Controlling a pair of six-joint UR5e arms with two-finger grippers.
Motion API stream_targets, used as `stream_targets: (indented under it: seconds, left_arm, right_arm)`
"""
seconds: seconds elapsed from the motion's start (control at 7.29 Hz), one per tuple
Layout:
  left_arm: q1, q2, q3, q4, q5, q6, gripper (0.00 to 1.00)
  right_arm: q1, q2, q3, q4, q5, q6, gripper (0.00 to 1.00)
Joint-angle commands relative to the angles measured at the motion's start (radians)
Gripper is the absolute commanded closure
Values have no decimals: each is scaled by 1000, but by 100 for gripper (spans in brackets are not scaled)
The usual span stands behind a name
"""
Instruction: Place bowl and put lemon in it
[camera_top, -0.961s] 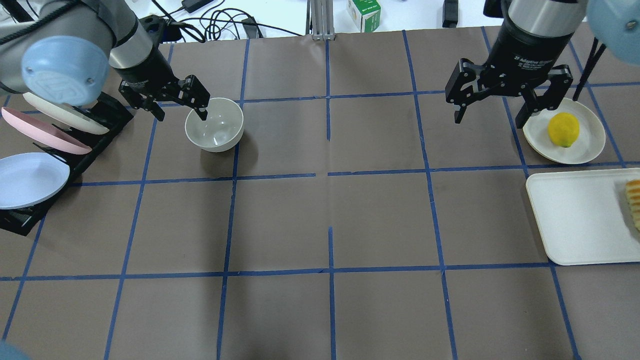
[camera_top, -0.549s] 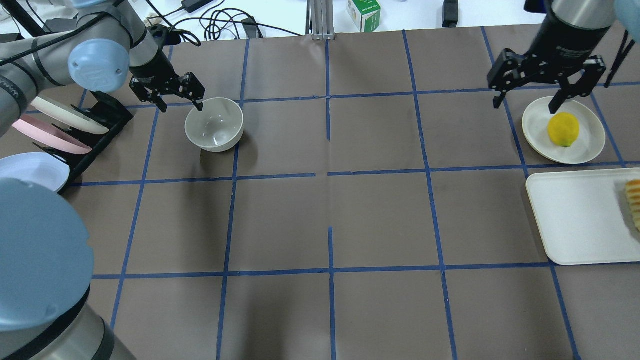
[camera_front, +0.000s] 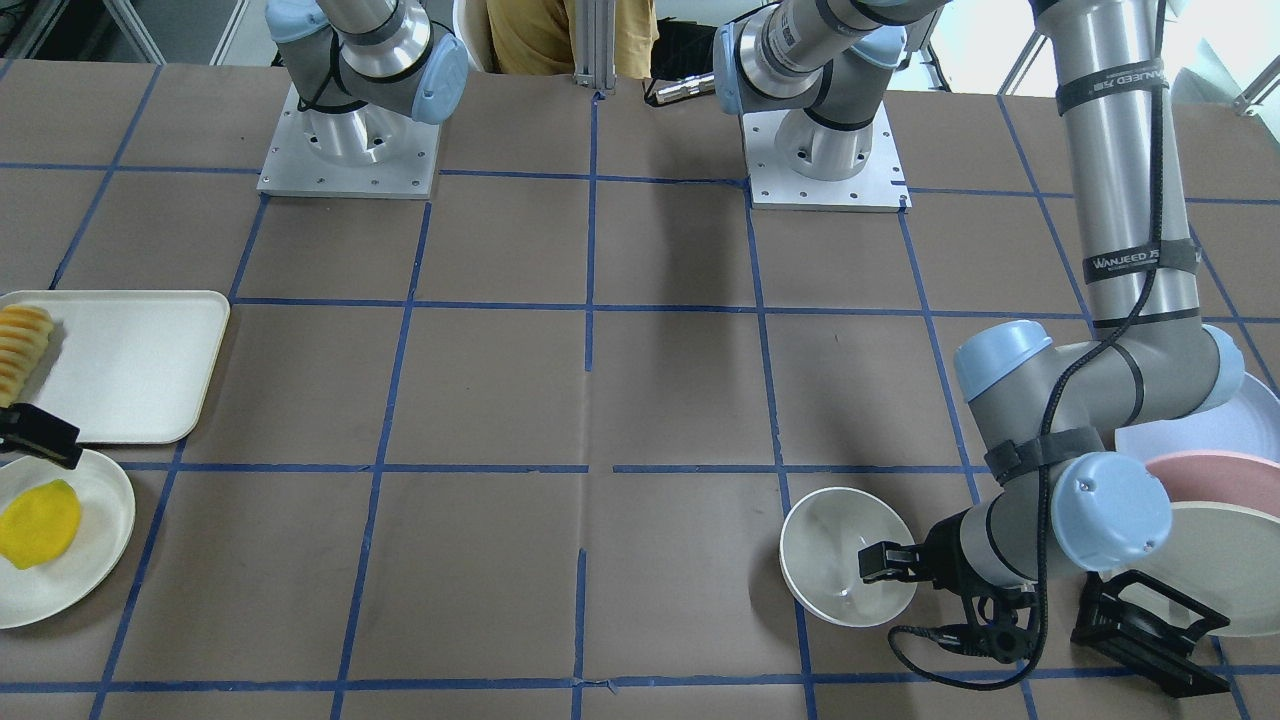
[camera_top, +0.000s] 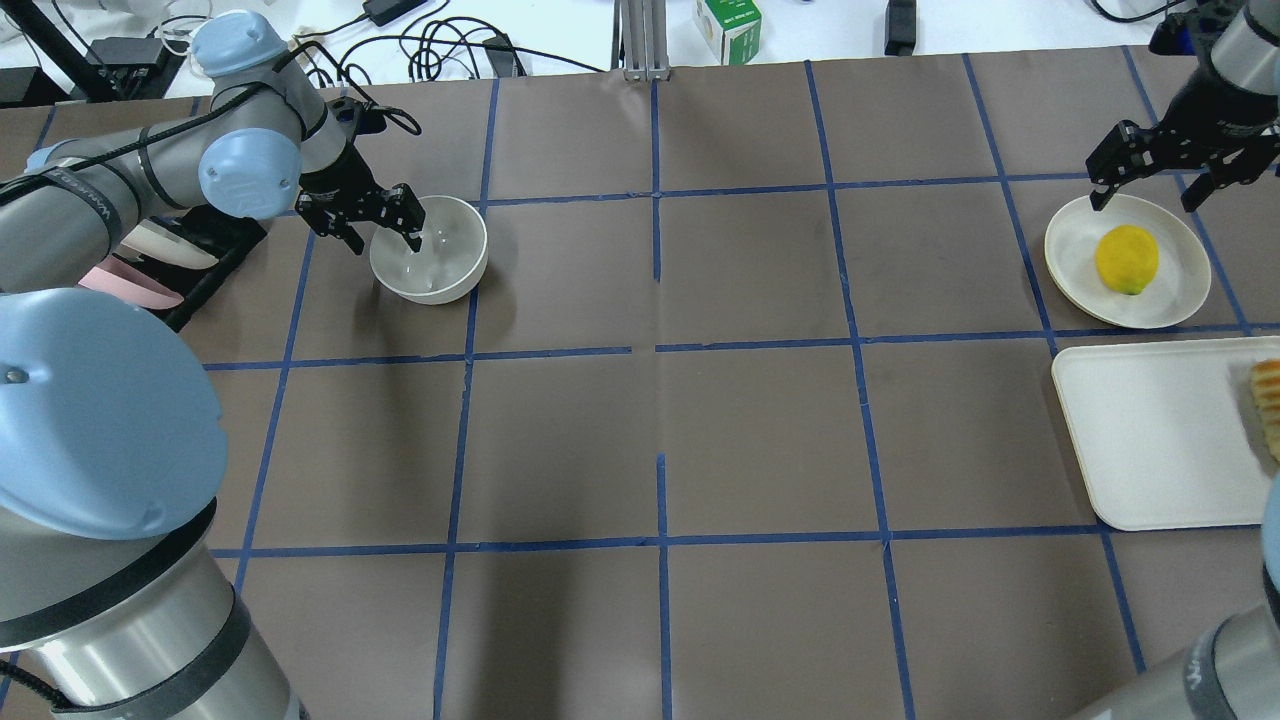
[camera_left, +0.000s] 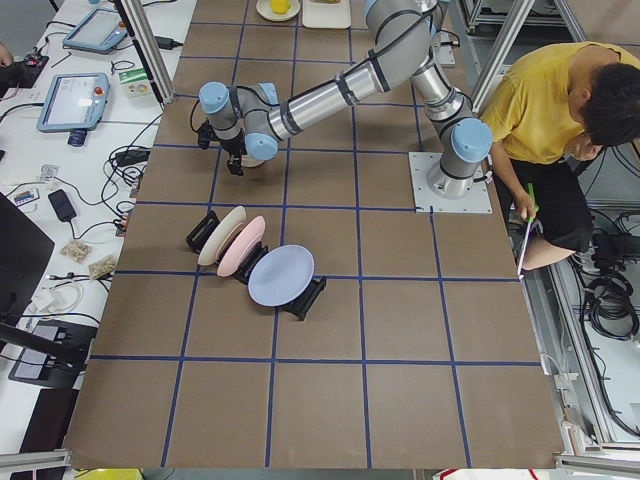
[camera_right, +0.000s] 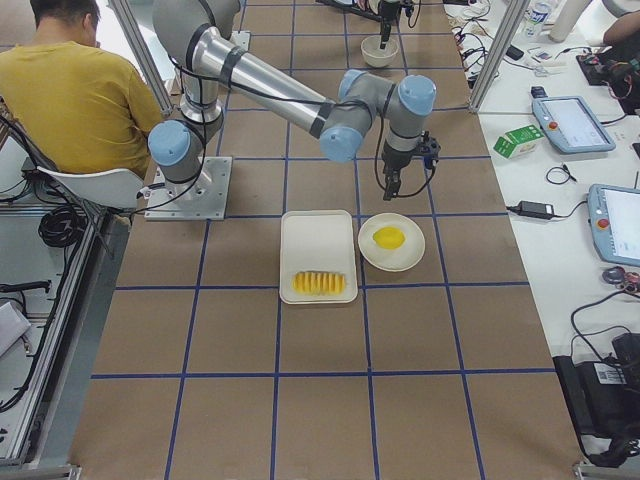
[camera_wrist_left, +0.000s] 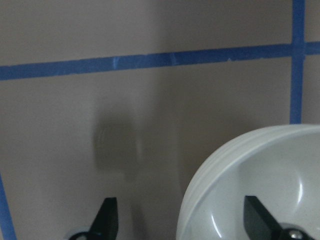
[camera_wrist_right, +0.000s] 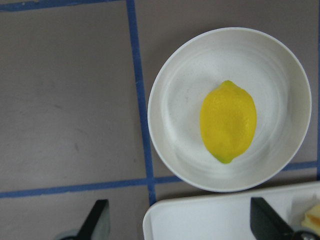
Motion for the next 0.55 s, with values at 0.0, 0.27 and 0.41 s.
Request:
stream_targets:
  seconds: [0.0, 0.27, 0.41]
  left_arm:
    - [0, 8, -5, -8, -1, -1, 100]
    - [-6, 18, -5, -14, 0, -2, 100]
    - [-17, 22, 1, -32, -18, -24, 100]
  right_arm:
    - [-19, 106, 5, -142, -28, -26, 0]
    - [-21, 165, -4, -178, -69, -65, 0]
    - [-21, 177, -1, -181, -87, -103, 0]
